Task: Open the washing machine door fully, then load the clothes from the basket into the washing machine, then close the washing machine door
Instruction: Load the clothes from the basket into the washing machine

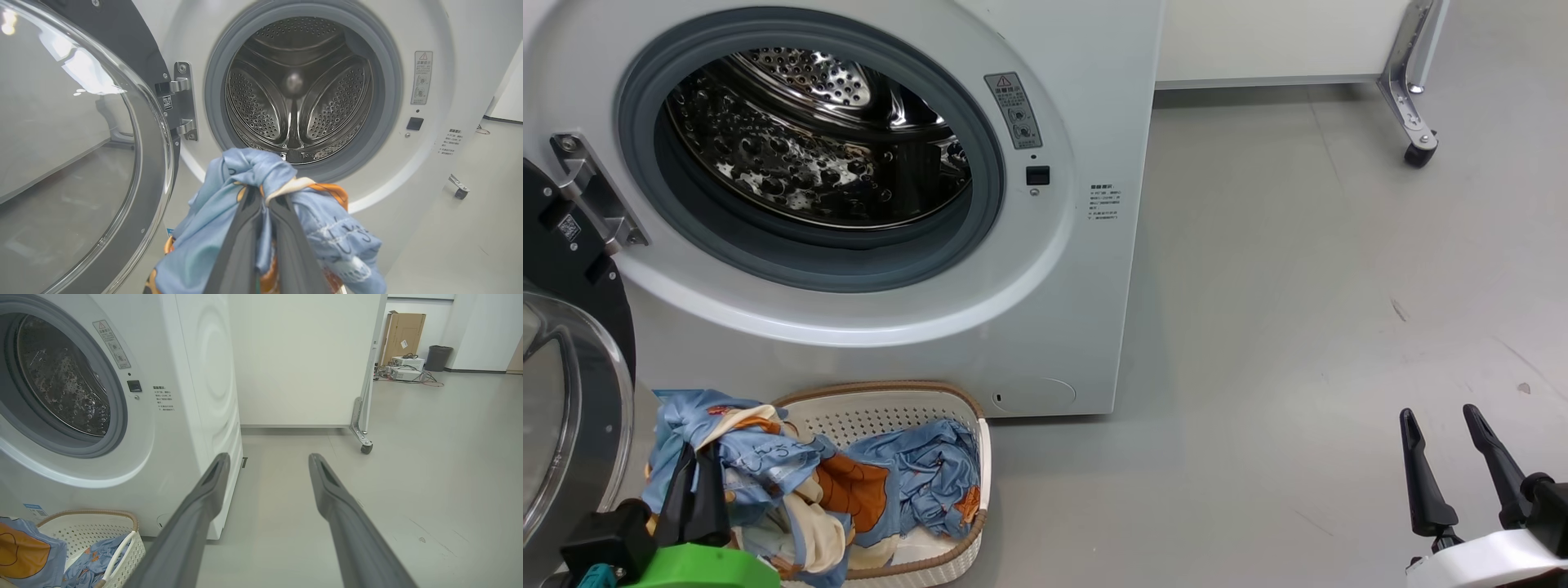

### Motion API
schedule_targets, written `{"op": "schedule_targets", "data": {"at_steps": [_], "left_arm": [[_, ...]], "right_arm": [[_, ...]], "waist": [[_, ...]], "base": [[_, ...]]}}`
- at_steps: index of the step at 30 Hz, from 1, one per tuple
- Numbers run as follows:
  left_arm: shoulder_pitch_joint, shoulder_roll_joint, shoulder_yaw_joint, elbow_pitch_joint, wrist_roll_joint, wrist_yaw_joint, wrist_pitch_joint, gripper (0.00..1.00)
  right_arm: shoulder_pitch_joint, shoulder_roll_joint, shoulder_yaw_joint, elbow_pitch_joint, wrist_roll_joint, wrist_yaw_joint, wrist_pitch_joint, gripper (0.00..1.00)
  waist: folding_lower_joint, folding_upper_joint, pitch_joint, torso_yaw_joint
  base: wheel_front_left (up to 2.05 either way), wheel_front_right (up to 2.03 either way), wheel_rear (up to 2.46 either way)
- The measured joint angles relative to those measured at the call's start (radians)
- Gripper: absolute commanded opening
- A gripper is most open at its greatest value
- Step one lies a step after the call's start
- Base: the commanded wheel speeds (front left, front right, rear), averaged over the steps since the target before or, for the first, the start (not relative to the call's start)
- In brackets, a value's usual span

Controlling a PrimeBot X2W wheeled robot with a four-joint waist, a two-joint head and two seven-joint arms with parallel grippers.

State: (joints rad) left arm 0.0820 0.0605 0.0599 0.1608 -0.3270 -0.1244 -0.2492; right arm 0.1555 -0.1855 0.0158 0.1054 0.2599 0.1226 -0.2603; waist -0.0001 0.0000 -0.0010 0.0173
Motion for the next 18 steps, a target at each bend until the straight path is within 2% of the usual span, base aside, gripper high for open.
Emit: {"op": "schedule_targets", "data": {"at_steps": [9, 18], "left_arm": [[0.024, -0.003, -0.012, -0.033, 0.001, 0.000, 0.000, 0.00], [0.042, -0.003, -0.038, -0.052, 0.001, 0.000, 0.000, 0.00]], "right_arm": [[0.001, 0.002, 0.013, -0.001, 0.000, 0.000, 0.000, 1.00], [0.001, 0.021, 0.031, -0.002, -0.001, 0.000, 0.000, 1.00]], "waist": [[0.0000, 0.0000, -0.004, 0.002], [0.0000, 0.0000, 0.012, -0.024]], "base": [[0.00, 0.00, 0.00], [0.00, 0.00, 0.00]]}}
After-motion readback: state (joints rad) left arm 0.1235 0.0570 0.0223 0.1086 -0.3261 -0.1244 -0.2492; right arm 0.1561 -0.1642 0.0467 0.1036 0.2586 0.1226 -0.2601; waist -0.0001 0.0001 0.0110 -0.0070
